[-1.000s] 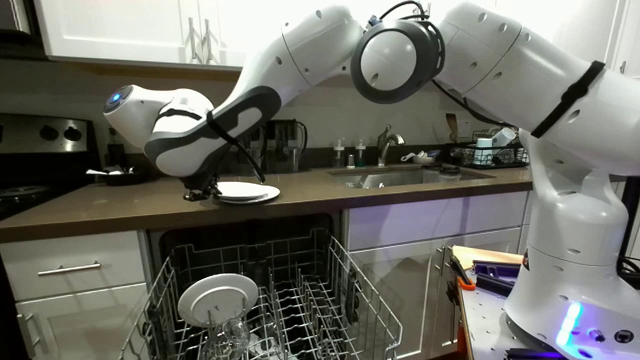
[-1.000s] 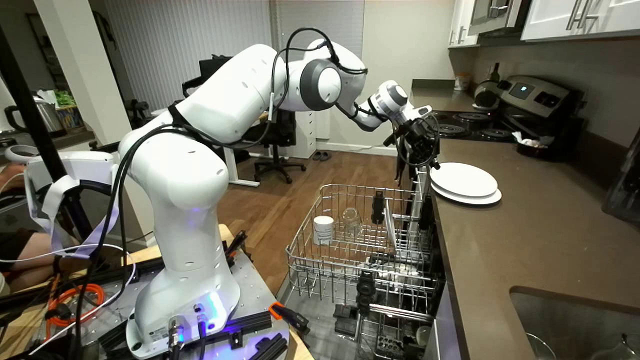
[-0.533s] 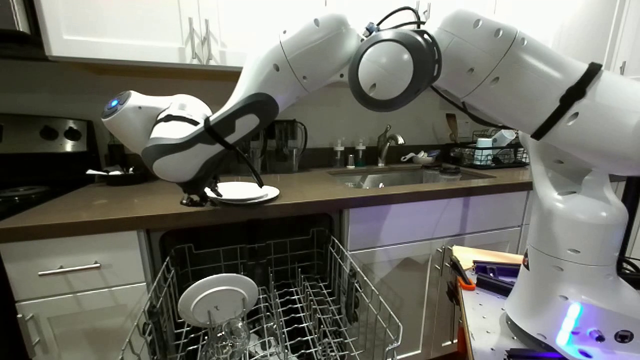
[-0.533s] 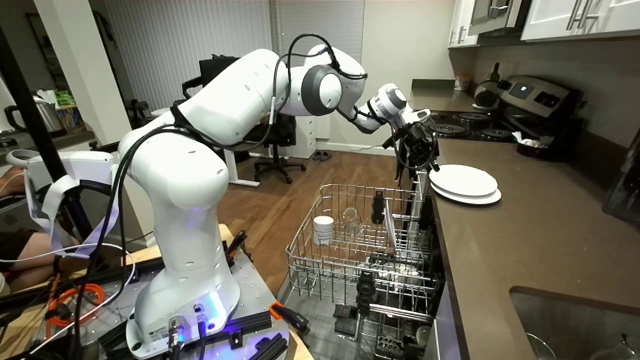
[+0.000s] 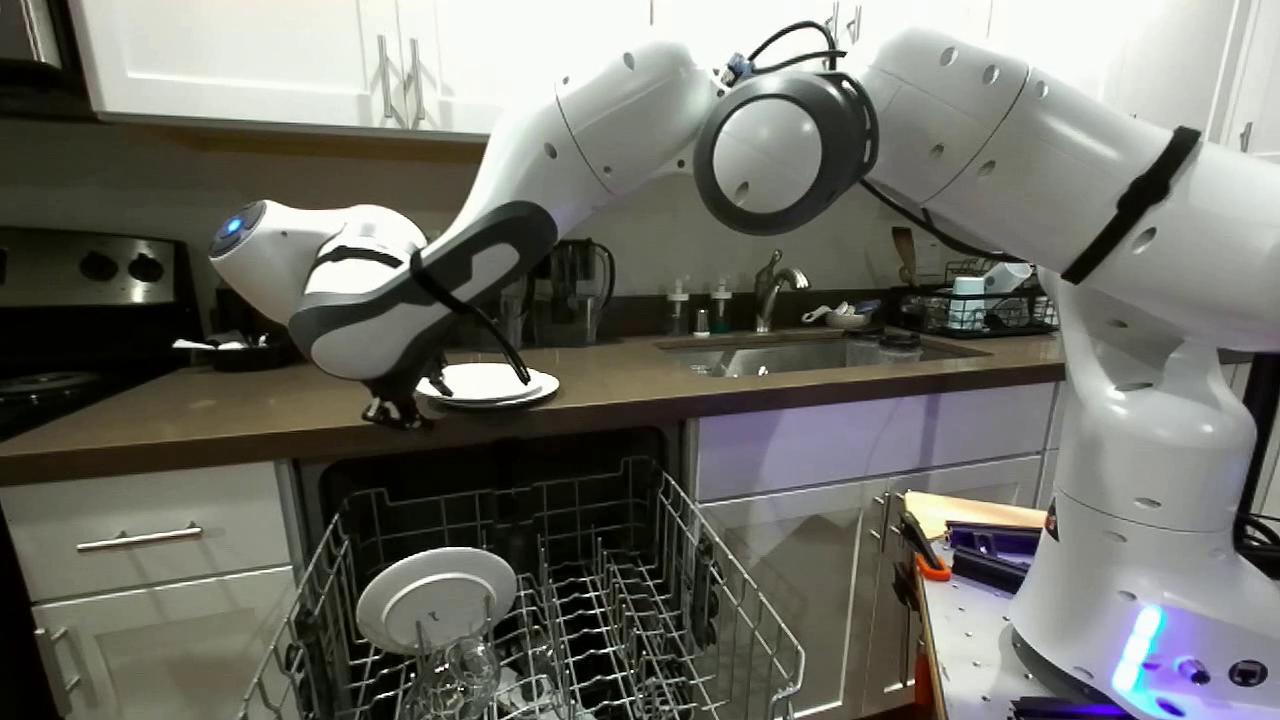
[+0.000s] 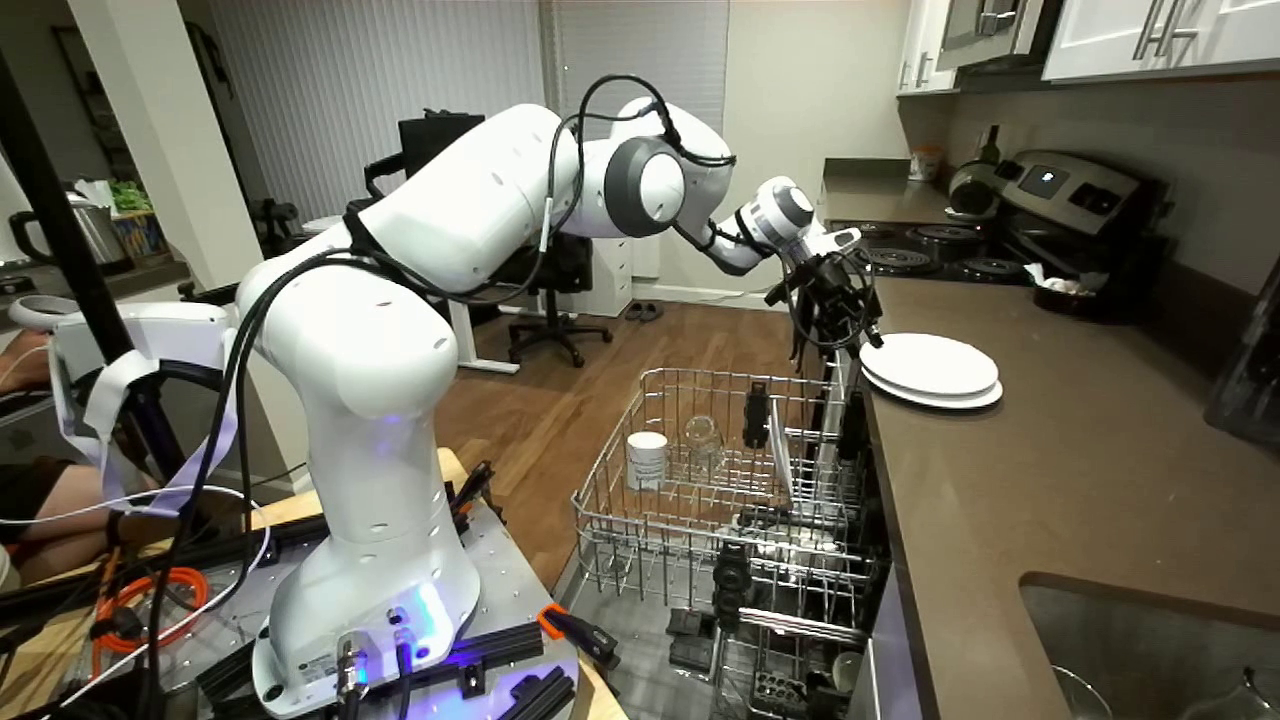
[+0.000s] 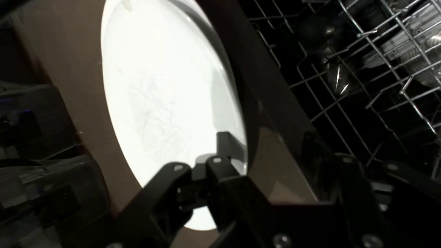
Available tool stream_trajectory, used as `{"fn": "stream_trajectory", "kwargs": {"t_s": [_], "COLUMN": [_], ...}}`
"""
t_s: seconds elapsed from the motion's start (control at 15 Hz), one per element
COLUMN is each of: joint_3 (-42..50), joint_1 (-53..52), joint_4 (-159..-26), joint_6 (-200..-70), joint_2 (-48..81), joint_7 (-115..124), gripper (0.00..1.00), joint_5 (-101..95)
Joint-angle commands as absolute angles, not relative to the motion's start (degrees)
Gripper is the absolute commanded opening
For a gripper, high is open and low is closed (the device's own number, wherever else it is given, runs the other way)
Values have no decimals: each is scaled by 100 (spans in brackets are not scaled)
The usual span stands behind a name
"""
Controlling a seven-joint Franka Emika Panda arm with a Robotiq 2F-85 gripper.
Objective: Put a plate from the counter in the dishwasher
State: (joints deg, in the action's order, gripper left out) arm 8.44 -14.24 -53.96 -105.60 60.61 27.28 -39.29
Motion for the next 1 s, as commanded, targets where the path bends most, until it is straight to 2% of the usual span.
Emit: {"fn": "stream_trajectory", "kwargs": {"t_s": [0.0,0.13,0.2,0.33,0.53,0.8,0.93], "joint_3": [970,1011,1033,1081,1167,1243,1236], "joint_1": [-1483,-1527,-1534,-1550,-1575,-1607,-1611], "joint_4": [-5161,-5093,-5085,-5088,-5078,-5045,-5037], "joint_6": [-10486,-10423,-10411,-10372,-10311,-10203,-10168], "joint_2": [6167,6183,6185,6183,6197,6214,6212], "joint_7": [2489,2438,2403,2361,2239,2125,2070], "gripper": [32,41,62,69,89,100,99], "joint_5": [-3858,-3896,-3907,-3940,-4002,-4112,-4164]}}
